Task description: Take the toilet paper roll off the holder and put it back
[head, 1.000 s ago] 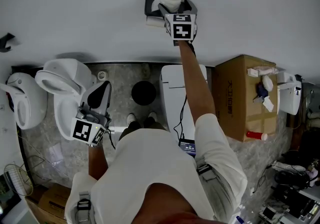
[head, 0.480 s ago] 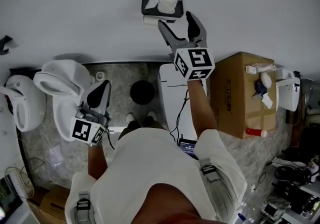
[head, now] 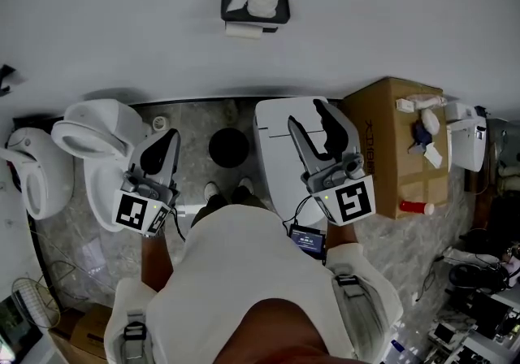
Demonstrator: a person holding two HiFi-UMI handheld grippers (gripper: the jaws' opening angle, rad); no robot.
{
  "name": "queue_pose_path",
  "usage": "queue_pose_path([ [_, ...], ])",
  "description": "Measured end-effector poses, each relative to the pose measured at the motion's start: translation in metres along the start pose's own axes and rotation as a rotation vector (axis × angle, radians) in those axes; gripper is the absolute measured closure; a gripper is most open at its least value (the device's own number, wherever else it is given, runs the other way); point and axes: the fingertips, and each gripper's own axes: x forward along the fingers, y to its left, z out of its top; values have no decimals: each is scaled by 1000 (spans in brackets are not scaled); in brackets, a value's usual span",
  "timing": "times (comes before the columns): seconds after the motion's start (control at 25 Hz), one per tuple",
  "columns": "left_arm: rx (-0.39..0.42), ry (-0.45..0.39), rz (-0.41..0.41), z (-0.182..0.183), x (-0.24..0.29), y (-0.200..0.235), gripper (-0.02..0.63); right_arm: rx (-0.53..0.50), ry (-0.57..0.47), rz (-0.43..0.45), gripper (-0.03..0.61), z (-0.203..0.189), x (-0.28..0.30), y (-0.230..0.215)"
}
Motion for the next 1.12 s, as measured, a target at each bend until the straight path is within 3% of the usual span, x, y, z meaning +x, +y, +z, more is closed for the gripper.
queue_pose_path([
  [0.16, 0, -4, -32, 0, 8, -10, 611, 137, 13, 3, 405, -2, -17, 14],
  [0.24, -3, -3, -45, 0, 10, -15, 611, 192, -6, 6, 475, 1, -21, 19],
  [0.36, -4, -5, -49, 0, 10, -17, 611, 185, -16, 15, 569, 5, -23, 23],
  [1.12, 15, -41, -46, 18, -4, -22, 611, 176, 0, 49, 571, -3, -13, 32],
])
